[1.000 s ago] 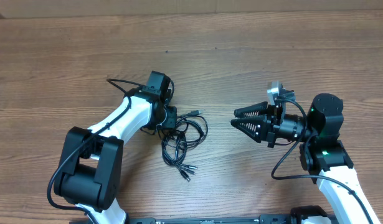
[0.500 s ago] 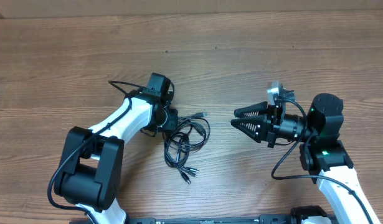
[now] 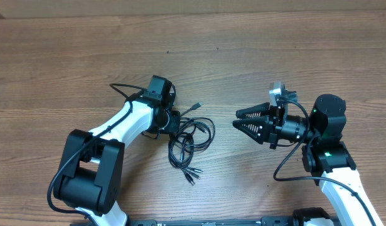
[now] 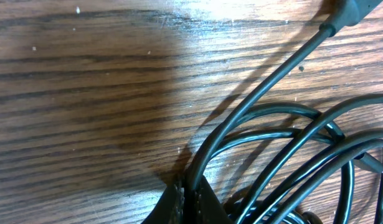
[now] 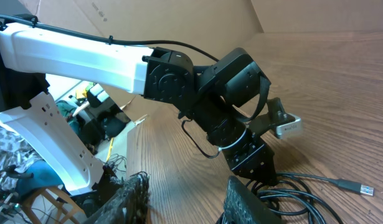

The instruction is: Untangle cables

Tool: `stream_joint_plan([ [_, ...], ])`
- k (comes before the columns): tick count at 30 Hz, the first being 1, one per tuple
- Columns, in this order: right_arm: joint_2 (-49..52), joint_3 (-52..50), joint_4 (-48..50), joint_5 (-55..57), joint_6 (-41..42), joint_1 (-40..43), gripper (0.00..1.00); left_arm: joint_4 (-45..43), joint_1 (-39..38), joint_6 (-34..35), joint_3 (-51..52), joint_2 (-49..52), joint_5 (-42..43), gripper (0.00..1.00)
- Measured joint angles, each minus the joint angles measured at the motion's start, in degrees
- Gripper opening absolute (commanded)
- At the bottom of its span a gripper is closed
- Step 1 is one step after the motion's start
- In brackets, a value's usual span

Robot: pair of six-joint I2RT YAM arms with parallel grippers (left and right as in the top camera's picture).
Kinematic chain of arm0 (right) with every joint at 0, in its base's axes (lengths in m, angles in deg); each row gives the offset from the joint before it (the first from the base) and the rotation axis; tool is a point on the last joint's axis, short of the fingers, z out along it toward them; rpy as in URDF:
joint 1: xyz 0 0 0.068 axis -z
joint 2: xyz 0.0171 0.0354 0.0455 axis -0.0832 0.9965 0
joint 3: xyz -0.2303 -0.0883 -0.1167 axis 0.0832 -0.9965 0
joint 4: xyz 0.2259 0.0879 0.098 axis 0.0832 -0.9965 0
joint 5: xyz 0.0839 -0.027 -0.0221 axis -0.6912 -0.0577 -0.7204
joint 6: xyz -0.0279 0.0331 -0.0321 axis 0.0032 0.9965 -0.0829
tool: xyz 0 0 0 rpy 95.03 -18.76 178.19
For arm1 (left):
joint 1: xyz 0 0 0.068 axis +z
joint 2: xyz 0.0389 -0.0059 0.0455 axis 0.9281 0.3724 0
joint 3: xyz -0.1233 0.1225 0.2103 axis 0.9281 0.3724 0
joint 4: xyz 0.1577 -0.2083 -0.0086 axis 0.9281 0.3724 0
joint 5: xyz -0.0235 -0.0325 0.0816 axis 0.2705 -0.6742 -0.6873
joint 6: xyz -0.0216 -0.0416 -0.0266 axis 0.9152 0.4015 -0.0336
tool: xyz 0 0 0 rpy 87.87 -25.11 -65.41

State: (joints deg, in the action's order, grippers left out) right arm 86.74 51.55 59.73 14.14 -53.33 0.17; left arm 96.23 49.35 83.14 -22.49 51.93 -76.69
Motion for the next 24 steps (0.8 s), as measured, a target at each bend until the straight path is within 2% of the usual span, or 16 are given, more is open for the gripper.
stream_joint_plan([
  [7, 0.0, 0.0, -0.04, 0.02, 0.0, 0.0, 0.38, -0.98, 0.0, -0.2, 0.44, -0.28, 0.02, 0.04],
  [13, 0.0, 0.0, -0.02, 0.0, 0.02, 0.0, 0.38, 1.53, 0.0, -5.25, -1.4, -3.21, -1.27, 0.04],
  [20, 0.0, 0.0, -0.02, -0.02, -0.02, 0.0, 0.38, 1.11, -0.26, -12.48, -11.15, -22.43, -1.88, 0.04],
  [24, 0.0, 0.0, -0.04, -0.02, 0.0, 0.0, 0.38, 1.2, -0.35, -14.86, -11.93, -30.47, -1.68, 0.04],
])
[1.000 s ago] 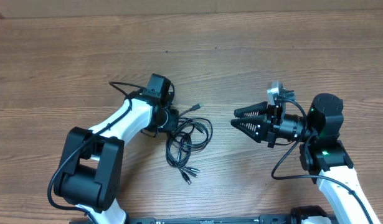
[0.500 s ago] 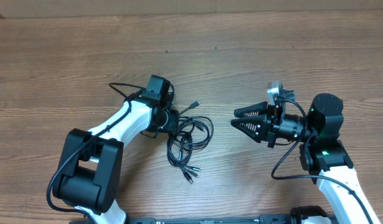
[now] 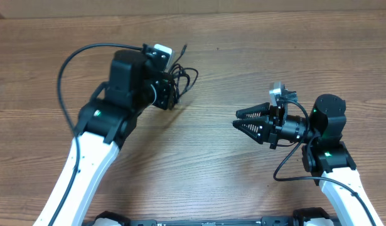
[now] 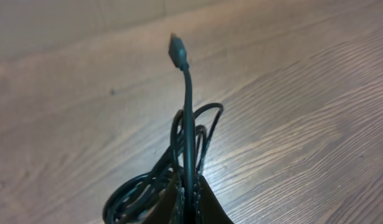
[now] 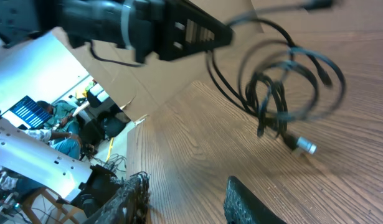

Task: Untangle cables
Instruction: 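Lift the cable bundle with the left gripper toward the right gripper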

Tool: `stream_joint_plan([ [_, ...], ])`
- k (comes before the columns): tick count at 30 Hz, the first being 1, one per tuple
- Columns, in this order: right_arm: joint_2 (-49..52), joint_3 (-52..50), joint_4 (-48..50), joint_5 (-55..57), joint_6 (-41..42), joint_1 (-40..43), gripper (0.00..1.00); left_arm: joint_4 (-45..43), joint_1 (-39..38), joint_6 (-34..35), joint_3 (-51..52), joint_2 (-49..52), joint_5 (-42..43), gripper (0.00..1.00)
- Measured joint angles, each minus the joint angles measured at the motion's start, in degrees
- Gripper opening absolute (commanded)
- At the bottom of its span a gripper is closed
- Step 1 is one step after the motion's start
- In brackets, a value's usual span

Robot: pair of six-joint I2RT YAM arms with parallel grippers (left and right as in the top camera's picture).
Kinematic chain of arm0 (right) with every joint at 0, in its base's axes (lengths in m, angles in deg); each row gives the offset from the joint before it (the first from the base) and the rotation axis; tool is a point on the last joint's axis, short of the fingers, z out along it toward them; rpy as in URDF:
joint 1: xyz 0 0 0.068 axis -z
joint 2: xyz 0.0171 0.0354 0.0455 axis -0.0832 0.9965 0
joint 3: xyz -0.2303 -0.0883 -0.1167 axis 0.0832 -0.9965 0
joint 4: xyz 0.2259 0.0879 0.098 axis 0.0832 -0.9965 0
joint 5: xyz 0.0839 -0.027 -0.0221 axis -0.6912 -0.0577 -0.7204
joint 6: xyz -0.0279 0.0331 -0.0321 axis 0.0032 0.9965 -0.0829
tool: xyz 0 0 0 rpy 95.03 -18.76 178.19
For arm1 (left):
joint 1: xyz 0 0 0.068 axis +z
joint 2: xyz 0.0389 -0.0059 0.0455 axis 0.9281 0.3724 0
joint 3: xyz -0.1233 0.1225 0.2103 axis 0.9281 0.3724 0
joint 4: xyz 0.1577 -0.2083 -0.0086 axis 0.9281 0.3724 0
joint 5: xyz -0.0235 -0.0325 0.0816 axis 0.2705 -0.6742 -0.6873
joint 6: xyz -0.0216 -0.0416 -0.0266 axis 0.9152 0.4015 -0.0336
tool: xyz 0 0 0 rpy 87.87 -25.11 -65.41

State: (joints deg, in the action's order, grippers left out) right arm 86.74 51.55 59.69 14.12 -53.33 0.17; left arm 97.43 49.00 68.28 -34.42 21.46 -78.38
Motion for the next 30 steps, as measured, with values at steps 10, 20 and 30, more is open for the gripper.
stream_joint_plan([
  [10, 0.0, 0.0, 1.33, 0.02, 0.02, 0.0, 0.38, 0.68, 0.0, -5.84, 0.0, -7.15, 11.96, 0.04],
  [20, -0.02, 0.0, 2.73, 0.0, 0.11, 0.0, 0.47, -0.66, 0.0, -10.73, 0.0, -7.15, 27.93, 0.04],
  [30, 0.0, 0.0, 4.7, 0.02, 0.17, -0.09, 0.5, -2.05, 0.0, -11.98, 0.0, -7.15, 37.9, 0.04],
])
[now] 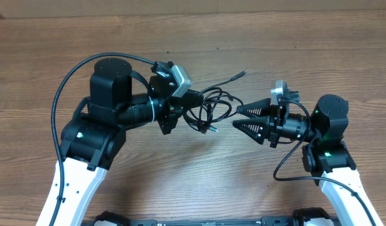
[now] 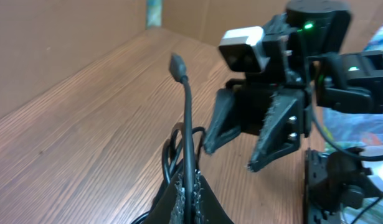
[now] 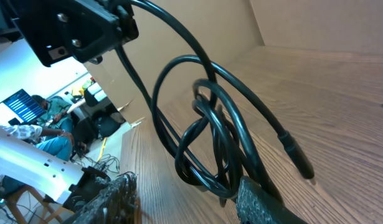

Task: Untangle cables
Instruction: 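Lift the cable bundle with the left gripper toward the right gripper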

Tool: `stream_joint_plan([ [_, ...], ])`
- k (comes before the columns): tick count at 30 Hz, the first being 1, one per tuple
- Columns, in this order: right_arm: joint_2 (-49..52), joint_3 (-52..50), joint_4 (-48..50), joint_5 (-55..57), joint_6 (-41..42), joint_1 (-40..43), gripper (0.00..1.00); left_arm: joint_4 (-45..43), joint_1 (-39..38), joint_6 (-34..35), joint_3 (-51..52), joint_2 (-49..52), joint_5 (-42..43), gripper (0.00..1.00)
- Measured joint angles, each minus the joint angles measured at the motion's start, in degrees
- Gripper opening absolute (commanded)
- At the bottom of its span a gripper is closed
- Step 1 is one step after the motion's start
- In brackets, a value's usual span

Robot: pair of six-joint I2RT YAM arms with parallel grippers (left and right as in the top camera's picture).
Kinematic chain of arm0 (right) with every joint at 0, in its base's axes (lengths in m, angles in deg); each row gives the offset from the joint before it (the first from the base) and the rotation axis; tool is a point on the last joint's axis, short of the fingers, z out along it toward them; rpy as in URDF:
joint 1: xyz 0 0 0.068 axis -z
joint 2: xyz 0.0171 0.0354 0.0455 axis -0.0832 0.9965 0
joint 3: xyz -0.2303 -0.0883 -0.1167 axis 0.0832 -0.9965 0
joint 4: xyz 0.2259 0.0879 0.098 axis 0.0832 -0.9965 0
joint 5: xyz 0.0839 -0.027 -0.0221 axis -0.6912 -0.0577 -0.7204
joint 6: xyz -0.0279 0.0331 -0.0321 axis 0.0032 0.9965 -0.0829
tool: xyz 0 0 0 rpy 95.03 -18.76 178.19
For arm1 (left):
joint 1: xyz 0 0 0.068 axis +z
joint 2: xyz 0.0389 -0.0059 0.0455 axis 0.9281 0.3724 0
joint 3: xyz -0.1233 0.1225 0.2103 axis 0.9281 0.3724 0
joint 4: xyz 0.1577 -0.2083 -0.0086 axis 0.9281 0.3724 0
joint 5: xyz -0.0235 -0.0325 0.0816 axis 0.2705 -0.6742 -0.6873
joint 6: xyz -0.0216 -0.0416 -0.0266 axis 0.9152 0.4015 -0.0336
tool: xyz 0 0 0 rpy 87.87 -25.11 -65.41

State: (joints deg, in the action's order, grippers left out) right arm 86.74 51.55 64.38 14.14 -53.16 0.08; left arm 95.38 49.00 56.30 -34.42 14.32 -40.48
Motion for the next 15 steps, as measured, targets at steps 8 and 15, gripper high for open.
stream_joint_plan([
  [8, 0.0, 0.0, -0.02, -0.02, 0.02, -4.11, 0.42, -3.13, 0.0, 0.04, 0.0, 0.0, 3.56, 0.04],
  [15, 0.0, 0.0, -1.84, 0.04, 0.13, -4.42, 0.32, -3.15, 0.0, 0.04, 0.0, 0.0, 3.43, 0.04],
])
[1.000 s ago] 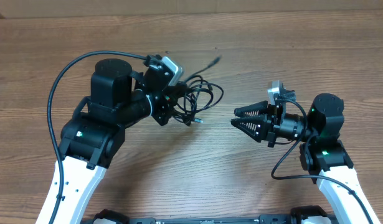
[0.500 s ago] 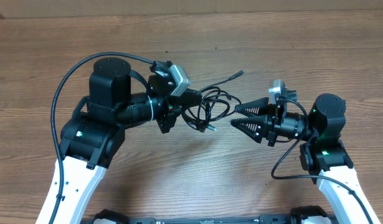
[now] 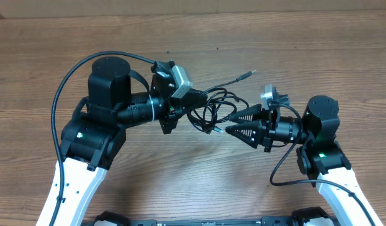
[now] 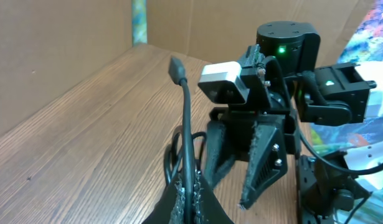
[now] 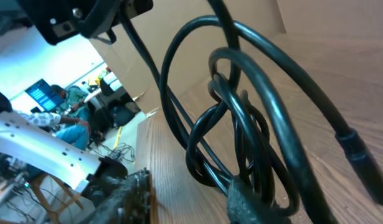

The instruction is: Untangle cables

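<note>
A tangled bundle of black cables hangs in the air over the table's middle, and my left gripper is shut on one strand of it. In the left wrist view that strand rises from between the fingers to a plug. My right gripper is open, its tips pointing left right beside the loops. In the right wrist view the loops hang just in front of the open right gripper and partly over the right-hand finger.
The wooden table lies below both arms. A free plug end sticks out up and to the right of the bundle. The left arm's own black cable arcs to its left.
My right gripper has moved left, closer to the hanging bundle, and its open tips now stand at the loops. The left gripper still holds the cable at about the same place.
First my left gripper was shut on a strand of the bundle lying on the table's middle. Then it held the bundle up at the far left. Later it held it in the middle, facing the open right gripper, which now stands against the loops.
</note>
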Tool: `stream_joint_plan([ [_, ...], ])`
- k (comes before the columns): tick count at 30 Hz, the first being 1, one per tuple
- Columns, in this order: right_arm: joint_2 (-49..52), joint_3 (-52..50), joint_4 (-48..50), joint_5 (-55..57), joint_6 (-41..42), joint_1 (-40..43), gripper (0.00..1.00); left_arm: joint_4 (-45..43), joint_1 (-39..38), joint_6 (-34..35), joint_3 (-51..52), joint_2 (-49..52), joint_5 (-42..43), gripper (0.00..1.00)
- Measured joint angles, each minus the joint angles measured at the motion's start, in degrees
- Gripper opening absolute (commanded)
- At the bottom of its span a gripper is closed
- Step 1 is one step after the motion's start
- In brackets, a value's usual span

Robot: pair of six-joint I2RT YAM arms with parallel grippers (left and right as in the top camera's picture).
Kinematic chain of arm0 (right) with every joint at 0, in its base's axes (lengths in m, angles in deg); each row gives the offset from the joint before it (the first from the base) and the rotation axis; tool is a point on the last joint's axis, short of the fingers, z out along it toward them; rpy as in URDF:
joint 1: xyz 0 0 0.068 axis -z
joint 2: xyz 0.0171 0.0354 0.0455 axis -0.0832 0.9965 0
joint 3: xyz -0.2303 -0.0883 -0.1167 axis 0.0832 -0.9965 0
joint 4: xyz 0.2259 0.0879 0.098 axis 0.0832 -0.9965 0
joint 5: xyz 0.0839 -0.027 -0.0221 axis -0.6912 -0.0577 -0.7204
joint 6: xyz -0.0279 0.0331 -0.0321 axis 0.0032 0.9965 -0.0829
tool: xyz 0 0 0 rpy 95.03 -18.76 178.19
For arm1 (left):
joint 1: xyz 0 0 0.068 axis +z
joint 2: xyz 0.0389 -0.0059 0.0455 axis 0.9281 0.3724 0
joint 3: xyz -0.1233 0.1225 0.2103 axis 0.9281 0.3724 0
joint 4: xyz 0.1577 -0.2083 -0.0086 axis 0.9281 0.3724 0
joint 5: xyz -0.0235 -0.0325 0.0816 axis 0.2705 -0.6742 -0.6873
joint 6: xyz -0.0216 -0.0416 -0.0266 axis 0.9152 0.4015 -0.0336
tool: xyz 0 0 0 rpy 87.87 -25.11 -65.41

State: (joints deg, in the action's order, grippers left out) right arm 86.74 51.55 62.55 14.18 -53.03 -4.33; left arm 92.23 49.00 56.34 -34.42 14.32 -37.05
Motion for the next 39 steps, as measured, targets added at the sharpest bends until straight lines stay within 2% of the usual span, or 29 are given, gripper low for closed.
stream_joint_plan([
  [3, 0.0, 0.0, -0.26, -0.07, -0.13, 0.02, 0.31, 0.13, 0.0, 0.04, 0.0, 0.0, -1.49, 0.04],
  [6, 0.0, 0.0, -1.27, -0.04, -0.13, 0.0, 0.36, 0.48, 0.0, 1.57, 0.0, 0.0, -5.18, 0.04],
  [9, 0.0, 0.0, -2.08, -0.04, -0.15, 0.0, 0.4, 2.36, 0.0, 5.51, 0.0, 0.44, -12.52, 0.04],
  [11, 0.0, 0.0, -3.34, 0.28, -0.15, 0.0, 0.45, 3.02, 0.0, 8.35, 0.0, 1.57, -16.37, 0.04],
  [14, 0.0, 0.02, -5.9, 1.86, -0.04, 0.0, 0.49, 3.08, 0.0, 11.87, 0.0, 6.03, -18.25, 0.04],
  [19, 0.04, 0.02, -7.48, 3.87, -0.11, 0.0, 0.49, -0.55, 0.0, 15.91, 0.0, 12.98, -15.91, 0.04],
  [24, 0.04, 0.02, -7.56, 5.81, 0.28, 0.0, 0.51, -9.22, 0.0, 19.5, 0.02, 14.4, -6.82, 0.04],
  [28, 0.22, 0.02, -7.52, 8.79, 3.3, 0.0, 0.52, -11.17, -0.02, 22.25, 0.02, 14.4, -2.8, 0.04],
  [36, 4.09, 0.02, -7.19, 11.43, 6.51, 0.0, 0.51, -12.02, -3.93, 23.37, 0.02, 14.4, -0.94, 0.04],
  [37, 4.66, 0.02, -7.04, 11.5, 6.58, 0.0, 0.5, -12.46, -4.81, 23.5, 0.0, 14.43, -0.9, 0.04],
  [39, 6.05, 0.02, -7.02, 11.82, 7.02, 0.0, 0.4, -13.35, -6.38, 23.78, 0.0, 14.43, -0.74, 0.04],
])
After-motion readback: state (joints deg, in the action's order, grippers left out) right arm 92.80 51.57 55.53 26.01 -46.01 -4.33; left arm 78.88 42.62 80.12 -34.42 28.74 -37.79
